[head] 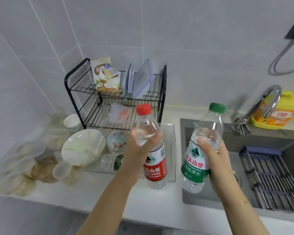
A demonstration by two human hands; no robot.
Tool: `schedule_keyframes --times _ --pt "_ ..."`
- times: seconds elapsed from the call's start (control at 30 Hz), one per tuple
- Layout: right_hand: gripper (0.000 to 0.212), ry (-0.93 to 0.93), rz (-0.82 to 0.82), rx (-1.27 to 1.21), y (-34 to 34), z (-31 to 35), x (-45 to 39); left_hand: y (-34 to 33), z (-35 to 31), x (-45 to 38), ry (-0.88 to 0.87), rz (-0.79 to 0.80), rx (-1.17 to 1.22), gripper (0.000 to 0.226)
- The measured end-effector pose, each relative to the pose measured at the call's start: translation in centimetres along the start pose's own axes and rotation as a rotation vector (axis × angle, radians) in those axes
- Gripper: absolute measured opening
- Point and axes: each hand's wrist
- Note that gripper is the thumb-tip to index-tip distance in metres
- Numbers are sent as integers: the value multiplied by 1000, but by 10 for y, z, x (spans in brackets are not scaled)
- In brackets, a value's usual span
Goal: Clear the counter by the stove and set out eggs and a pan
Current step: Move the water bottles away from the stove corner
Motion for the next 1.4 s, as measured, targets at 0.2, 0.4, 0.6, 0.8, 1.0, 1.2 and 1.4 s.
schedule_keyframes --times 0.2,0.4,0.6,0.8,1.0,1.2,1.4 --pt "47 153 -19 110 36 5 -89 -80 3 -84 -58 16 -84 33" --pt "47 184 -20 371 68 -5 -173 -133 28 -170 -97 -28 -189 54" --pt "60 152 -17 543 86 -29 -226 -152 46 -230 -123 -14 -352 43" --pt "54 86 24 547 84 -52 -243 -151 84 -261 -111 7 -548 51" --pt "49 48 72 554 73 -63 -250 -142 115 -264 19 9 -656 46" --pt "50 25 111 536 67 -72 -260 -131 127 -264 23 -82 -640 48" --pt "53 13 166 522 60 -83 -258 -131 125 -266 33 -144 -567 50"
Point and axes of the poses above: each hand's wrist, its own x-axis away from the middle knuckle, its own y-axis out of the back of the hand, z = x × y, and after that the axes turned 5 degrees about -z, right-handed
